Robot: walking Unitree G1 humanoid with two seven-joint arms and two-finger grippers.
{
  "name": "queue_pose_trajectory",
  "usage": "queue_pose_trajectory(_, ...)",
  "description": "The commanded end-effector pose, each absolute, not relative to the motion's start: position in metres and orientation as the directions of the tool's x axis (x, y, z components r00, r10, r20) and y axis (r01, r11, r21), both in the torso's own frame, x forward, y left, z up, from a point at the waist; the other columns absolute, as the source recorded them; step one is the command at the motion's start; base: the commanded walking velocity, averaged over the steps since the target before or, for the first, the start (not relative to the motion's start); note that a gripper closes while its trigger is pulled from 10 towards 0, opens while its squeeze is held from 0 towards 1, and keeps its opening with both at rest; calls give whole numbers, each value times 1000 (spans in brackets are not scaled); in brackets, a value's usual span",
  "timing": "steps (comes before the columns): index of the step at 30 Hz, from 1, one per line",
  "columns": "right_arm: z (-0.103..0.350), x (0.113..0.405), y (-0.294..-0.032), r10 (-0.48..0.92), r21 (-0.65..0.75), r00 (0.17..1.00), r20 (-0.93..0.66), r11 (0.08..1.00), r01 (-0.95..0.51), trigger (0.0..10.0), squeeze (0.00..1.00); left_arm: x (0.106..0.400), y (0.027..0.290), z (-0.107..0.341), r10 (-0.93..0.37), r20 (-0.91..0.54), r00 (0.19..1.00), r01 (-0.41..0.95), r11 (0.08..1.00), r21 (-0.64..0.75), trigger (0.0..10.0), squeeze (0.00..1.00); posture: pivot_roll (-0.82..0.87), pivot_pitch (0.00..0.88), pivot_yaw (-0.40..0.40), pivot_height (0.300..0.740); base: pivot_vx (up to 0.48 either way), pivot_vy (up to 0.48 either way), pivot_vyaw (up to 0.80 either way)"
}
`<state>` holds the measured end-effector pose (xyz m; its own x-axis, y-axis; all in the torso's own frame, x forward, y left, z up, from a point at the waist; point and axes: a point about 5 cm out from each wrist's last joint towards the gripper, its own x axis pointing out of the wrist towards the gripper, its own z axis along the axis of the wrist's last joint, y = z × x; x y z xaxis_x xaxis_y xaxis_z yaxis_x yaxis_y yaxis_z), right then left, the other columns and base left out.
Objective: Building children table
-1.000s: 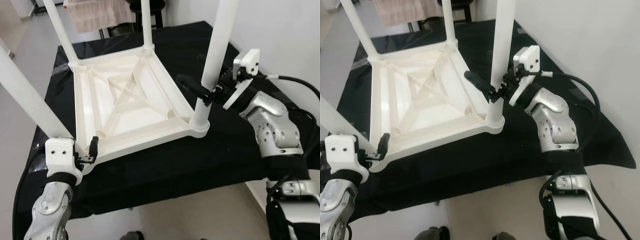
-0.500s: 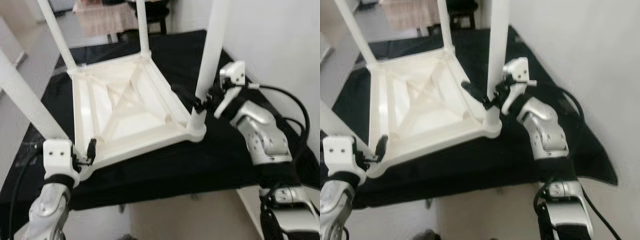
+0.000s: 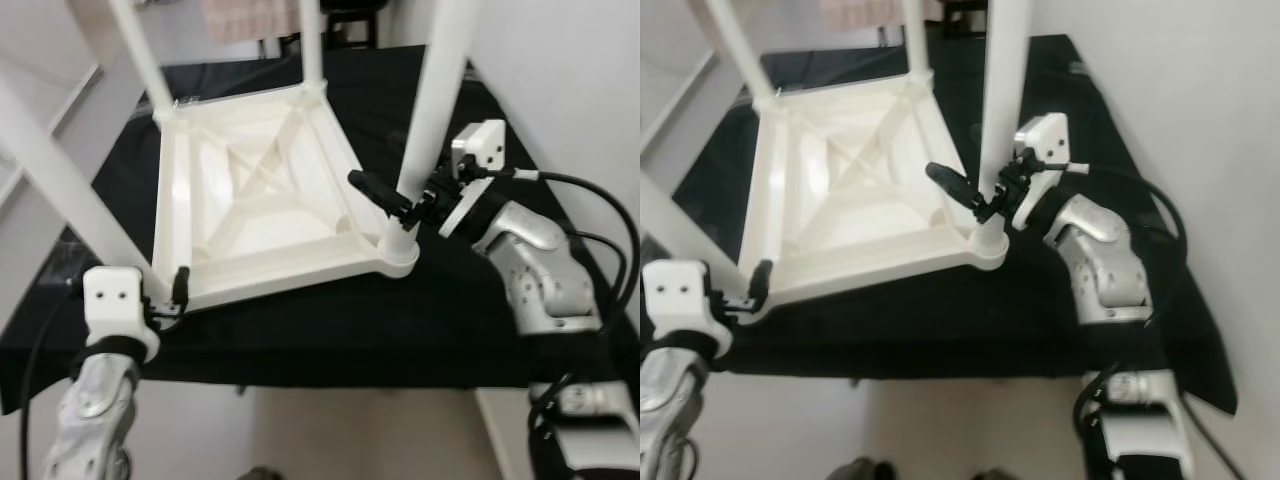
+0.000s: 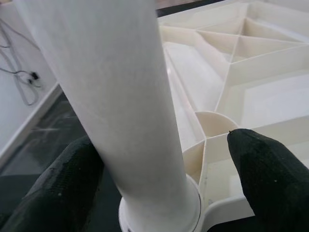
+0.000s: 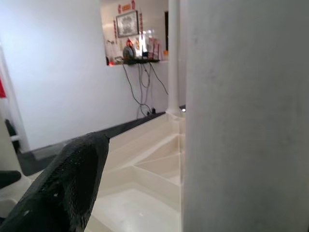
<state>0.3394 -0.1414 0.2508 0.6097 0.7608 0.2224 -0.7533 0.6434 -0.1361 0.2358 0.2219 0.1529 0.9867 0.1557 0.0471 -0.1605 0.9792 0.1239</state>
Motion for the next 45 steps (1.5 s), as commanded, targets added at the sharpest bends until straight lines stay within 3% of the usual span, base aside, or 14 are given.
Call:
queue_pose_trajectory(1, 249, 334, -118, 816, -136, 538, 213, 570, -811, 10000, 0, 237, 209, 156, 82, 62, 995, -89, 988, 125, 10000, 0, 71, 155, 20, 740, 0, 0, 0)
queue_pose_trajectory(5, 246, 335, -114, 807, -138, 560, 190, 586, -798, 10000, 0, 237, 209, 156, 89, 65, 994, -97, 987, 130, 10000, 0, 72, 156, 21, 740, 0, 0, 0)
queue_pose_trajectory(12, 238, 321, -94, 837, -130, 520, 170, 542, -830, 10000, 0, 239, 217, 161, 135, 87, 987, -147, 978, 150, 10000, 0, 74, 154, 23, 740, 0, 0, 0)
queue_pose_trajectory(20, 238, 319, -90, 842, -127, 515, 162, 536, -835, 10000, 0, 241, 222, 165, 166, 103, 981, -180, 973, 146, 10000, 0, 72, 153, 19, 740, 0, 0, 0)
queue_pose_trajectory(36, 253, 329, -106, 788, -164, 593, 166, 615, -771, 10000, 0, 239, 244, 156, 276, 106, 955, -282, 958, 53, 10000, 0, 72, 155, 19, 740, 0, 0, 0)
queue_pose_trajectory(45, 304, 330, -118, 757, -244, 610, 233, 653, -717, 10000, 0, 245, 258, 147, 319, 99, 943, -322, 946, 22, 10000, 0, 58, 145, 10, 740, 0, 0, 0)
